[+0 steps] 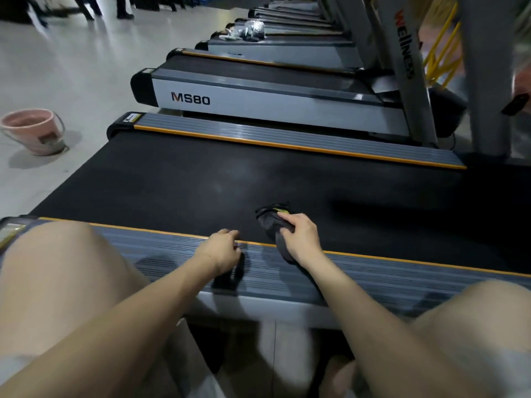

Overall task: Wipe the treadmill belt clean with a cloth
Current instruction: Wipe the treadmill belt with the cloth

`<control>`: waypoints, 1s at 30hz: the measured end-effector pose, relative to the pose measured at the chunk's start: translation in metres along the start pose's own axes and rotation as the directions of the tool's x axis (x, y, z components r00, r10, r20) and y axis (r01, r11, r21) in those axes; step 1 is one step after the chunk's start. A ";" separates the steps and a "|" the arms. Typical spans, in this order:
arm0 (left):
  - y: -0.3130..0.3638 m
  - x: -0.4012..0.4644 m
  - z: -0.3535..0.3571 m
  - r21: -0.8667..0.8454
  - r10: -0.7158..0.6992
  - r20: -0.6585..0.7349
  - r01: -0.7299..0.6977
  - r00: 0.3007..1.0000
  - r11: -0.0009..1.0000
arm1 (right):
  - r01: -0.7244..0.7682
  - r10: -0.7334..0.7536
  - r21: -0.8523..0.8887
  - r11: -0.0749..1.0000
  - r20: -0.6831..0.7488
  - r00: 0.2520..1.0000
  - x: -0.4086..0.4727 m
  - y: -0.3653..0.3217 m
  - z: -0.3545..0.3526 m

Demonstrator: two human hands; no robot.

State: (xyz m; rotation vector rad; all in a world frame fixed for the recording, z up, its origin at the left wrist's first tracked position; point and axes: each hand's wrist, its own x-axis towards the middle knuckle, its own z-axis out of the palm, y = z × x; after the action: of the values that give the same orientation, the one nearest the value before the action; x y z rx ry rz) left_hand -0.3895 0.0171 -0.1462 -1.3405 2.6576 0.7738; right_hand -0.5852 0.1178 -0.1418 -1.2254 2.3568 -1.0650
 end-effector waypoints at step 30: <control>-0.086 0.108 -0.081 0.152 -0.003 -0.050 0.011 0.999 0.988 | -0.127 0.151 0.178 0.976 -0.128 0.980 0.090 -0.059 0.115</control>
State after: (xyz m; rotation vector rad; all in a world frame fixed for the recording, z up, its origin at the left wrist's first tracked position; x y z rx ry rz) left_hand -0.3763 -0.1425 -0.1401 -1.3462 2.6847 0.5308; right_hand -0.5426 -0.0316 -0.1712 -0.9386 2.3565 -1.3113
